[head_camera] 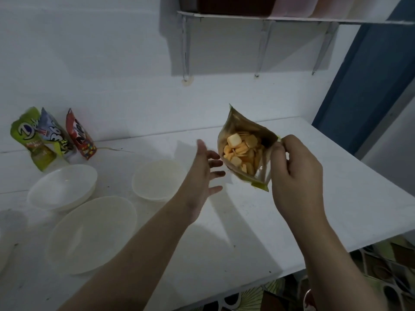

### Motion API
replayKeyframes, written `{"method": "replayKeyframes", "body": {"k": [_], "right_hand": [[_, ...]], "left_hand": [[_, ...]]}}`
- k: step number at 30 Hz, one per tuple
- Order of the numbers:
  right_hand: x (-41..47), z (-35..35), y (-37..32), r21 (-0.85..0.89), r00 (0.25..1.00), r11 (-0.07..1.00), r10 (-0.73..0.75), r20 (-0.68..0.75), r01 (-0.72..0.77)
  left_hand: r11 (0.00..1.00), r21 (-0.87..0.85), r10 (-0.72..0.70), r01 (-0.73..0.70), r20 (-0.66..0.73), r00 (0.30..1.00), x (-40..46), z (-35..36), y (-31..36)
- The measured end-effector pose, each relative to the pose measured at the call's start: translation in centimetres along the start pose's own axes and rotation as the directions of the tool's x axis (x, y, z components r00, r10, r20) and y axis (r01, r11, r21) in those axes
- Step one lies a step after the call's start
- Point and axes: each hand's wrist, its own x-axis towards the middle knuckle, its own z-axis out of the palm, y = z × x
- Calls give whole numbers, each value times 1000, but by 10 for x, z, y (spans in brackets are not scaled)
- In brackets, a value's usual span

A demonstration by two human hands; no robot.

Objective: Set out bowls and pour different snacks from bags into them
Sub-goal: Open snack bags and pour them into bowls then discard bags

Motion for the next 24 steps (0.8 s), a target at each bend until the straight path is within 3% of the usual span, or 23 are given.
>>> {"method": "replayKeyframes", "body": {"k": [5,8,13,18,20,24], "right_hand": [[-6,-20,-16,188,997,979,-81,19,76],[-10,-28,-24,224,986,965,-156,64,138],[-10,-31,-32,274,971,948,-202,127,161],[-3,-29,-44,307,975,952,-74,208,6],[2,-29,-54,250,946,968,-57,318,-25],[8,-24,-72,46,864,992,-127,487,120]], "left_hand": [[962,-145,-238,233,-16,971,31,-11,-18],[962,-247,-121,115,-9,993,41,-10,-17],[947,-321,-43,-19,-188,981,58,-10,-4],[922,-382,-58,-66,-304,951,75,-22,7],[904,-414,-38,-102,-316,948,79,-28,10],[882,-445,-37,-158,-400,916,81,-50,16]]}}
